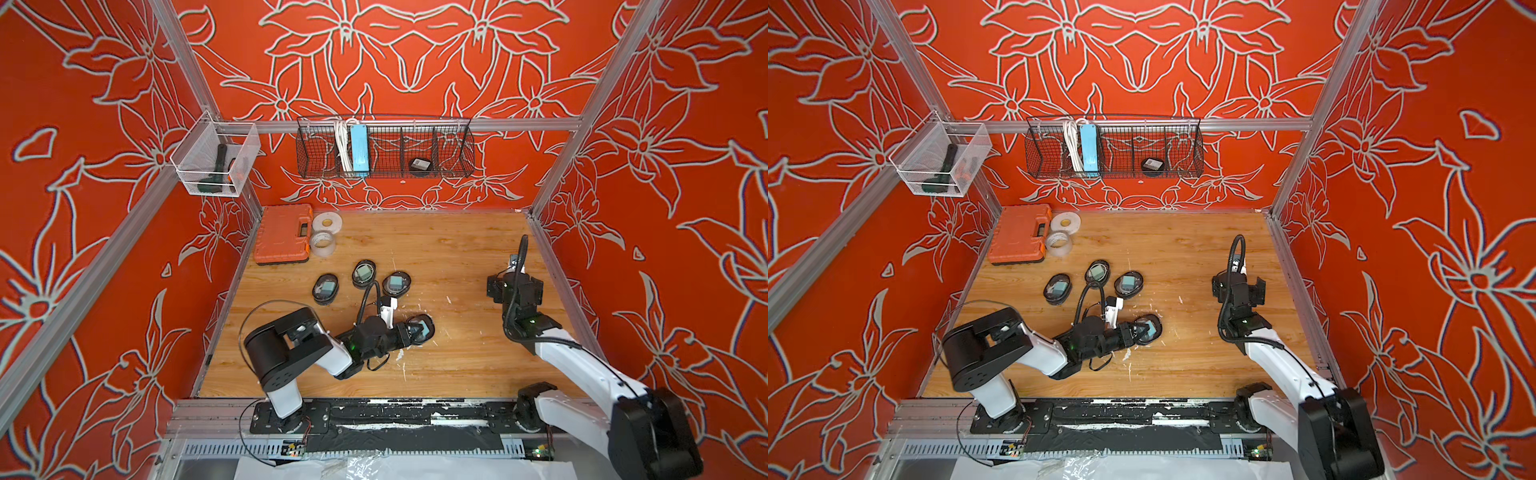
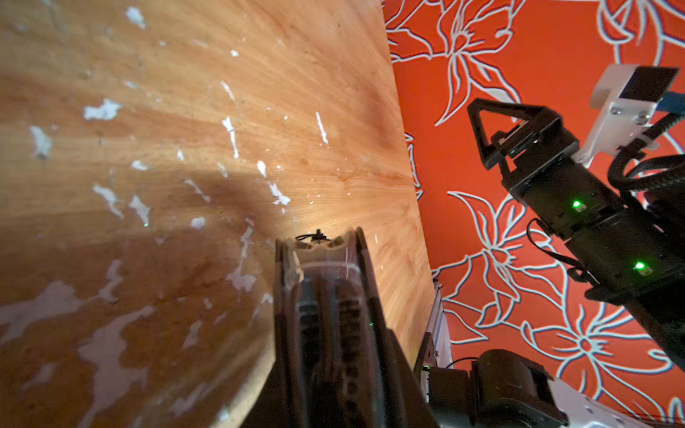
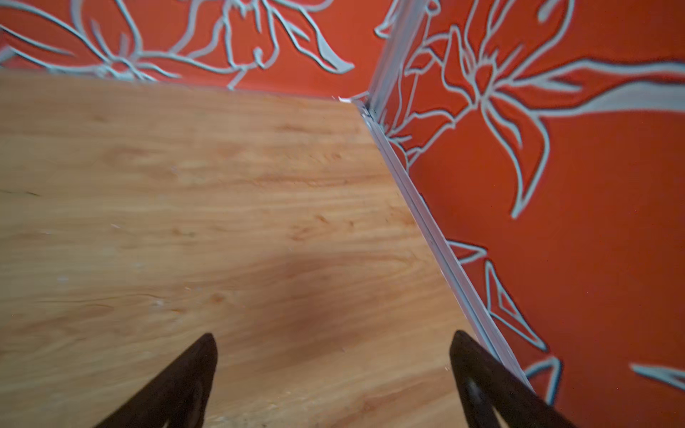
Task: Pack away charging kits
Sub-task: Place the storage bag at the center of the board, then reset both arms
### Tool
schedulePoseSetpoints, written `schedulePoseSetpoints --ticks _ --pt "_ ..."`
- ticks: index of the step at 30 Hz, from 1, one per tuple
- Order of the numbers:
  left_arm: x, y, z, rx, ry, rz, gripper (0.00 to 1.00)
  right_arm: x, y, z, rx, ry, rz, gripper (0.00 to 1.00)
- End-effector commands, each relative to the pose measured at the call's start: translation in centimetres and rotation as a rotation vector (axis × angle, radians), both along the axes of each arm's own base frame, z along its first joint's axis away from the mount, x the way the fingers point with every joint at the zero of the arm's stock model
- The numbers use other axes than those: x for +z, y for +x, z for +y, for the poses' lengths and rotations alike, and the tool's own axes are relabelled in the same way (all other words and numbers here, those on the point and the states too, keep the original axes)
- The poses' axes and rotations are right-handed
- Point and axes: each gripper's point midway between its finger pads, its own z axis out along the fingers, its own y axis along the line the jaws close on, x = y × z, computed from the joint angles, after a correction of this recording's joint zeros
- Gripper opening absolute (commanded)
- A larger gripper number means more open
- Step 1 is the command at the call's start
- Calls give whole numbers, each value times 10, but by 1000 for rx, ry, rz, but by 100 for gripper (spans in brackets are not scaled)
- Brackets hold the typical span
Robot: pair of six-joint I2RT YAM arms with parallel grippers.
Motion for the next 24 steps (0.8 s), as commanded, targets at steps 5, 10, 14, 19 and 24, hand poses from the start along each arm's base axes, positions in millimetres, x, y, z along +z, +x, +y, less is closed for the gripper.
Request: schedulePoseSetpoints --ticks 5,10,14,19,24 --pt "6 14 10 132 -60 4 31 -6 14 -34 -142 -26 -103 98" --pt "-10 12 31 193 27 41 86 -16 21 -23 -5 12 -200 98" --pt "-17 17 75 333 202 74 99 -36 35 9 230 37 -146 99" --pt "6 26 155 541 366 59 99 -40 41 4 211 62 -108 98" --pt "79 53 248 759 496 -98 99 -42 40 3 208 73 -76 98"
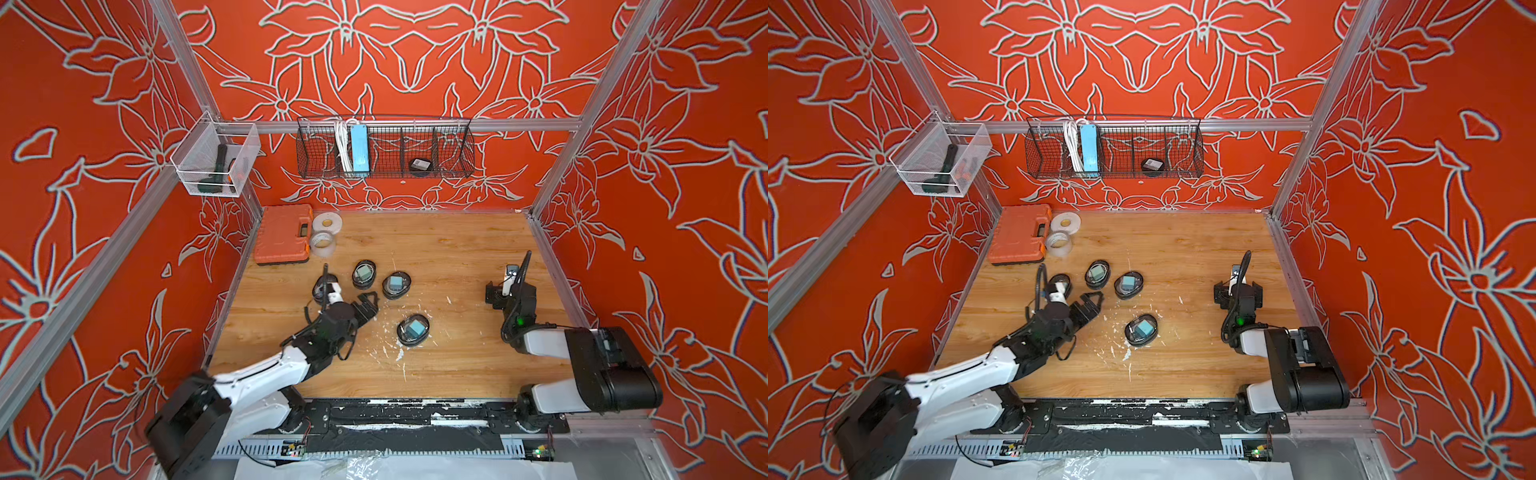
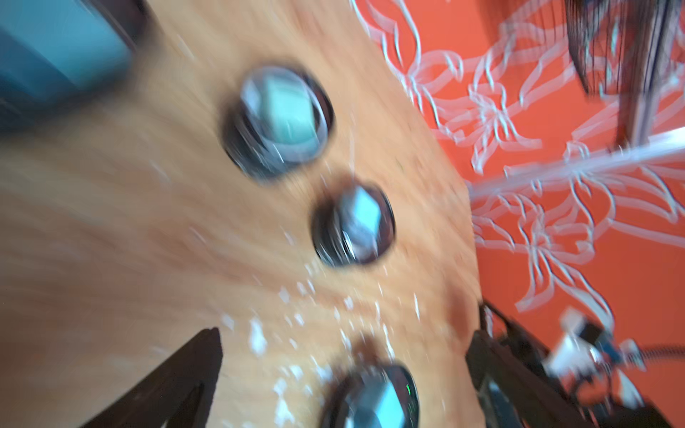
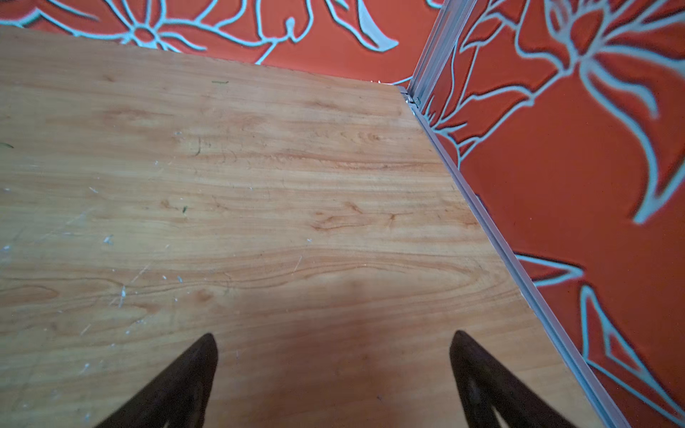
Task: Pack away charging kits
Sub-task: Reset both arms
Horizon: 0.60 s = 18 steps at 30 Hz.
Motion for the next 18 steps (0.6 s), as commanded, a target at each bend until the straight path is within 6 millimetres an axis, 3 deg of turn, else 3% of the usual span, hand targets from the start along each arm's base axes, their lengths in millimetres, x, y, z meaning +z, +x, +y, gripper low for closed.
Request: schedulePoseSetpoints --ticks 1,3,6,10,13,15,18 --pt "21 -2 75 181 286 11 99 9 6 3 24 10 -24 98" --pt "44 -5 115 317 381 -37 99 10 6 3 25 9 -24 98" --pt "59 -17 142 405 506 -213 99 10 6 3 25 8 -26 98" --pt "42 -46 166 505 671 -433 99 10 6 3 24 10 -25 98" --pt "18 -58 192 588 746 -400 99 10 6 3 25 10 -25 98" --pt "7 -52 198 561 707 -378 99 9 6 3 25 10 -23 98" --pt "6 -48 208 591 692 -370 99 11 6 3 25 9 -28 98"
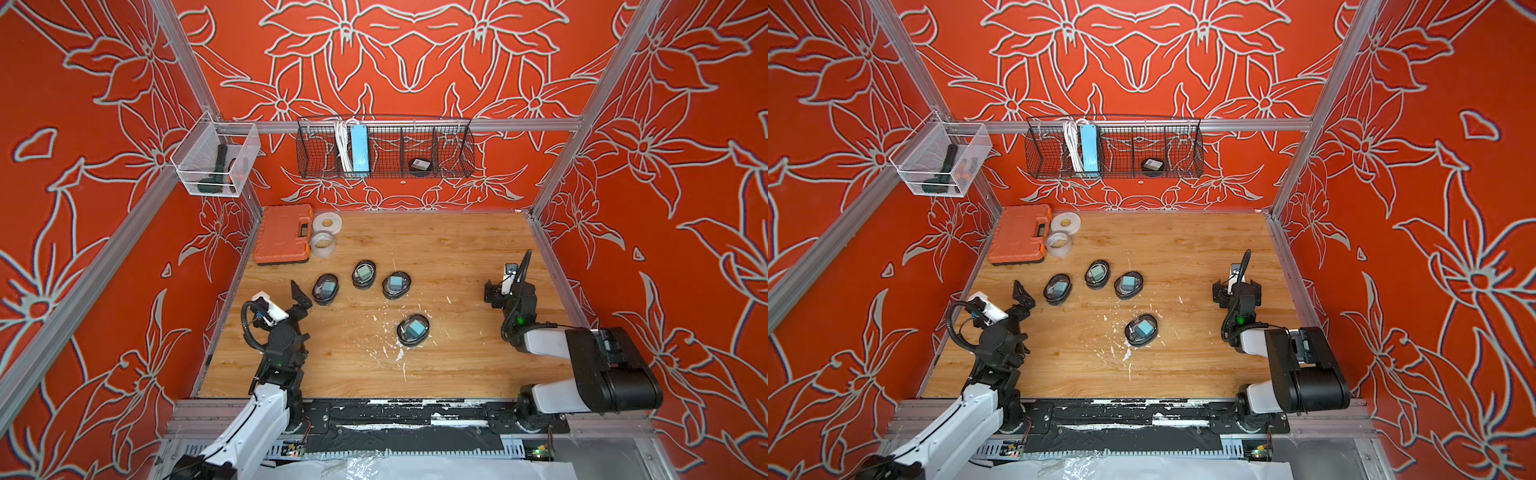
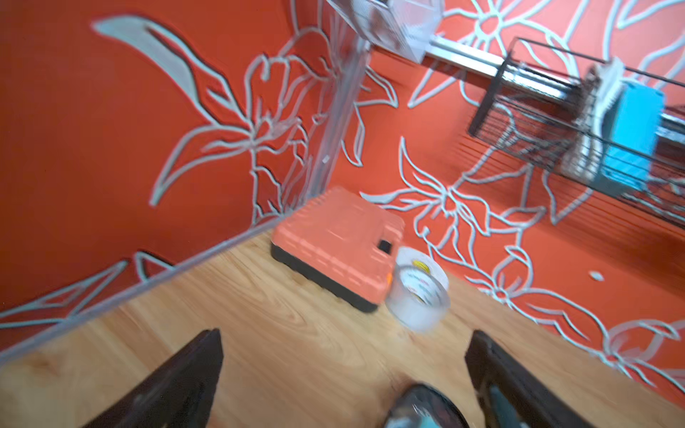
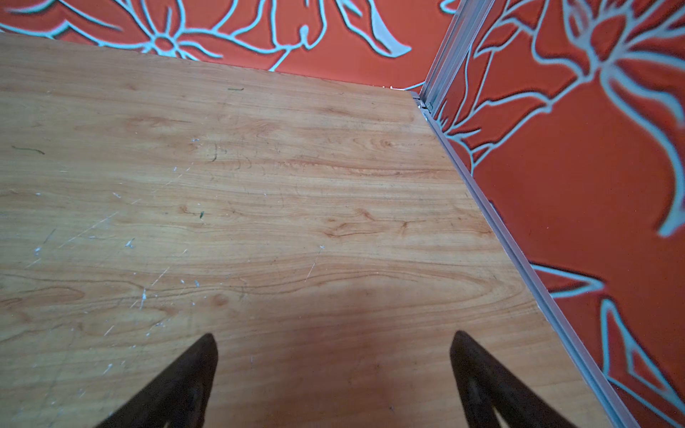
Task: Pack away charging kits
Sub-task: Reset both arms
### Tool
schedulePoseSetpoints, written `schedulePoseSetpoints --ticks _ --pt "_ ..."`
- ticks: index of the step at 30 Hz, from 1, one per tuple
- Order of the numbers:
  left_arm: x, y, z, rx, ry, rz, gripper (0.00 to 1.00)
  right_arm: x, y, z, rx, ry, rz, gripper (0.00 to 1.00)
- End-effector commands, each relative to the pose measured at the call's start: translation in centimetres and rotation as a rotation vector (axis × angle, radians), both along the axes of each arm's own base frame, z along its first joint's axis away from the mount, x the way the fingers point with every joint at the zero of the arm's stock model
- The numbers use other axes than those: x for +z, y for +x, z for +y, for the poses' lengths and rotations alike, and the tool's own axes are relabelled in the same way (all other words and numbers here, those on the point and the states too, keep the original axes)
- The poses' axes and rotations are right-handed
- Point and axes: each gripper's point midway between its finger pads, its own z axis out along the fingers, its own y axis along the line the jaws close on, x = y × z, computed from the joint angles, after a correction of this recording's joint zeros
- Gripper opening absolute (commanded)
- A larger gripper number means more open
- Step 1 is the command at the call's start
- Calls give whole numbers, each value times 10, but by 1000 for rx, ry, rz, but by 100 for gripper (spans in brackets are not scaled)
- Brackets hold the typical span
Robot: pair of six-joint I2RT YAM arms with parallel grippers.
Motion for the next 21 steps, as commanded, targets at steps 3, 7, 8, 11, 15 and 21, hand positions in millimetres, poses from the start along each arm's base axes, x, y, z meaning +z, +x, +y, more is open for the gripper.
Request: schedulePoseSetpoints --ticks 3,7,8,11,15,21 --pt "-46 8 -6 -108 48 90 99 10 5 -2 -2 -2 -28 98" --pt "-60 59 -48 -344 169 250 99 10 5 -1 -1 -1 -27 98" --pt "-63 61 -51 -365 174 257 99 9 5 -1 -1 -1 -26 98" --pt "-68 63 -57 -397 184 269 99 9 6 -2 -1 -1 -25 98" --pt "-68 64 -58 -394 193 269 99 9 6 -2 -2 0 -23 98" --pt "-68 65 -59 -390 195 276 99 9 7 -2 32 39 -15 98"
